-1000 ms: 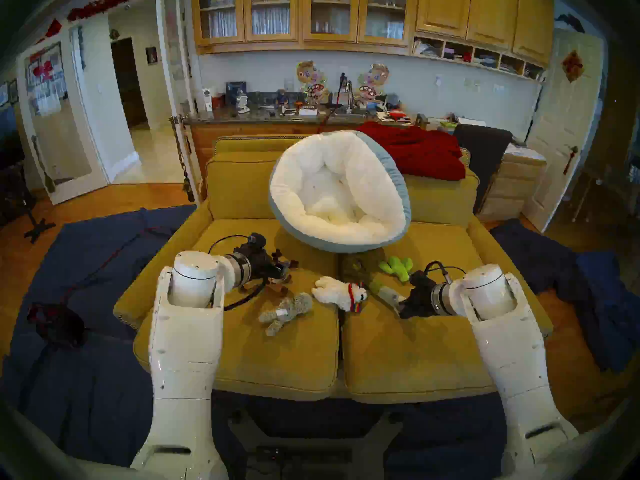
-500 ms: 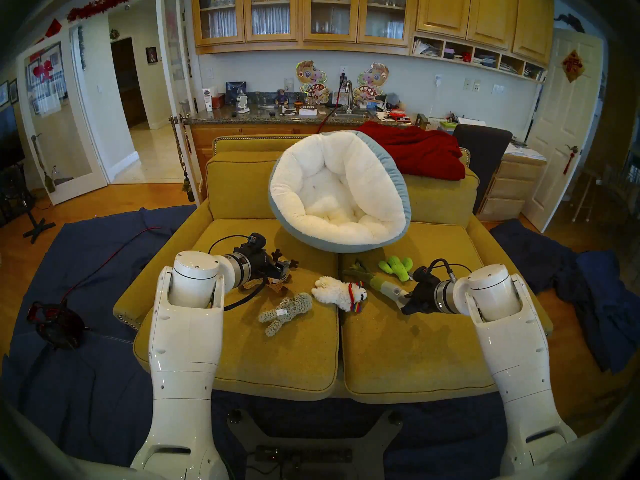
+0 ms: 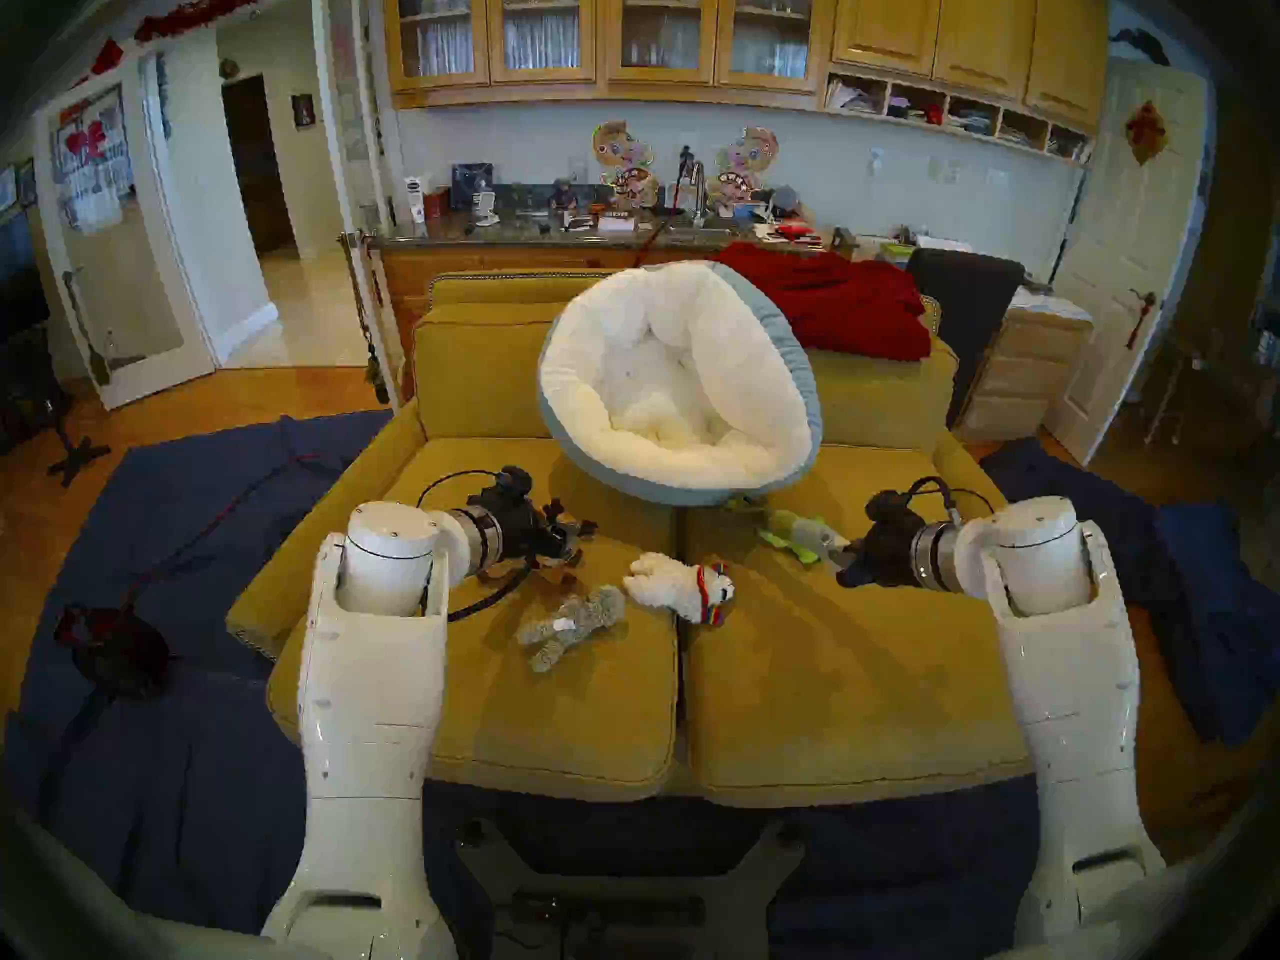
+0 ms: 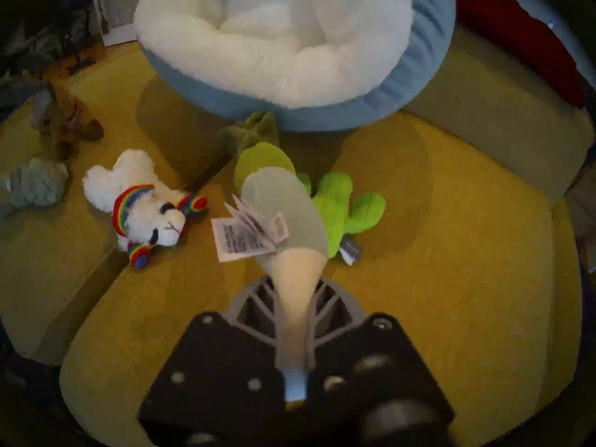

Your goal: Put toys into dog bed

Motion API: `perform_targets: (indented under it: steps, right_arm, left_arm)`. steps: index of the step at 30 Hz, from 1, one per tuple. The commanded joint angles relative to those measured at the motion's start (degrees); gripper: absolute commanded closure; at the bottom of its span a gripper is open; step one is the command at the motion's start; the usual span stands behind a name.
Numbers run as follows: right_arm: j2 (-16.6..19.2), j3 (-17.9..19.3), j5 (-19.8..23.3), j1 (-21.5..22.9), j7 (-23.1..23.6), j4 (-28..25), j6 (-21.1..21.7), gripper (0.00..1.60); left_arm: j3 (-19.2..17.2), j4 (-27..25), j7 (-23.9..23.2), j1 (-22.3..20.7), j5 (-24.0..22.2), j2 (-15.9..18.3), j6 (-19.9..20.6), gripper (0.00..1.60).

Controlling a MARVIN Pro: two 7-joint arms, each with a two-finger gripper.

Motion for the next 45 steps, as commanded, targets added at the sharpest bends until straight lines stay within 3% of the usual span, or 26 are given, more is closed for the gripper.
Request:
perform_targets:
  steps: [1, 23, 34, 36, 37, 45]
  right_arm:
    - [-0.06, 0.48, 1.11, 5.84, -0.60, -3.40, 0.04, 1.60]
    - [-1.81, -2.53, 3.61, 15.03, -4.64, -3.56, 1.48, 1.60]
    - [-4.10, -8.29, 2.87, 19.30, -6.38, 1.56, 2.58, 1.60]
    - [-4.46, -9.71, 2.44, 21.73, -6.39, 3.88, 3.03, 1.60]
    - [-4.97, -9.50, 2.61, 20.54, -7.29, 2.87, 2.57, 1.60]
    - [-8.82, -12.71, 1.96, 24.90, -9.63, 6.25, 2.33, 1.60]
  left_arm:
    - [0.05, -1.47, 0.05, -1.72, -0.21, 0.01, -0.22, 0.00]
    - [0.06, -1.46, 0.08, -1.72, -0.23, 0.02, -0.23, 0.00]
    - [0.06, -1.53, 0.06, -1.74, -0.24, 0.02, -0.18, 0.00]
    - [0.06, -1.52, 0.06, -1.74, -0.24, 0.02, -0.19, 0.00]
    - [0.06, -1.51, 0.06, -1.74, -0.24, 0.02, -0.20, 0.00]
    - [0.07, -1.45, 0.09, -1.72, -0.24, 0.03, -0.23, 0.00]
